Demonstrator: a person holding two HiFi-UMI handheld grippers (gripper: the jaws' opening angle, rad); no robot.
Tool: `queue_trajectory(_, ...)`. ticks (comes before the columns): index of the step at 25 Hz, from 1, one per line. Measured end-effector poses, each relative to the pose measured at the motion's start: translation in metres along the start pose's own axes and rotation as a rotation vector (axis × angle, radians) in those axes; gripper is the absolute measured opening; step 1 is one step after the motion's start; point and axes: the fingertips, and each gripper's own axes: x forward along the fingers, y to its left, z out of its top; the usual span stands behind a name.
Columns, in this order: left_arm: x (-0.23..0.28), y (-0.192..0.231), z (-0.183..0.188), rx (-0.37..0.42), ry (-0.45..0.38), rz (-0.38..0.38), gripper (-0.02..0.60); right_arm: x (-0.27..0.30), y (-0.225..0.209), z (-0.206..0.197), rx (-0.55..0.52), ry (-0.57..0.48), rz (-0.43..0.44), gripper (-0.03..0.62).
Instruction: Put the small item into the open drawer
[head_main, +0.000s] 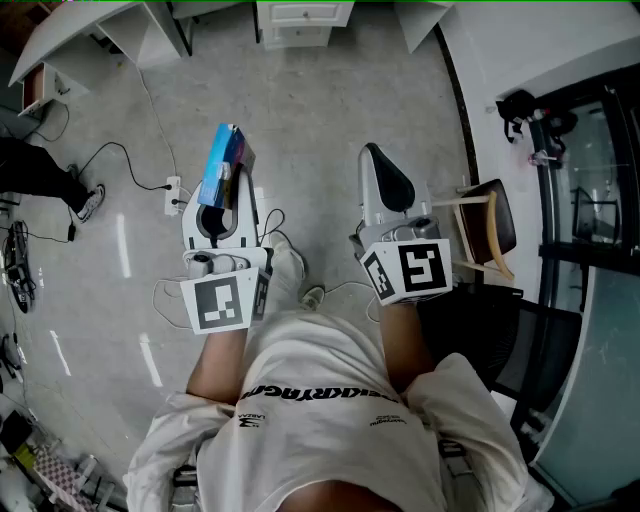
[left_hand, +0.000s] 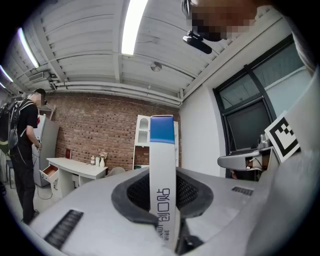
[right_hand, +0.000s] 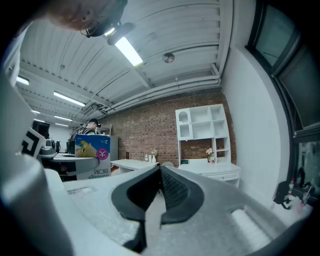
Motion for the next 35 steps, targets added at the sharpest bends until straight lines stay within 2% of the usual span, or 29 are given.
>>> queue_trajectory(6, -0.066, -0.052, 0.006, -0.025, -0.001, 0.014, 0.061, -0.086, 0.013, 0.004, 0.001, -0.006, 0.016, -0.003)
queue_trajectory(13, -0.075, -0.078, 0.014, -0.018, -0.013, 0.008, 0.061, -0.108, 0.006, 0.014, 0.018, -0.046, 0.032, -0.003)
queue_trajectory(20, -0.028, -0.061, 0.020, -0.004, -0.027, 0.029, 0.061, -0.062, -0.005, 0.027, 0.024, -0.059, 0.063, -0.002)
queue_trajectory(27, 0.033, -0.014, 0.032, 0.005, -0.025, 0.045, 0.061, 0.019, -0.008, 0.043, 0.040, -0.077, 0.084, -0.002)
queue_trajectory(35, 0.089, 0.041, 0.019, -0.002, 0.005, 0.051, 0.061, 0.098, 0.000, 0.047, 0.061, -0.063, 0.092, -0.002)
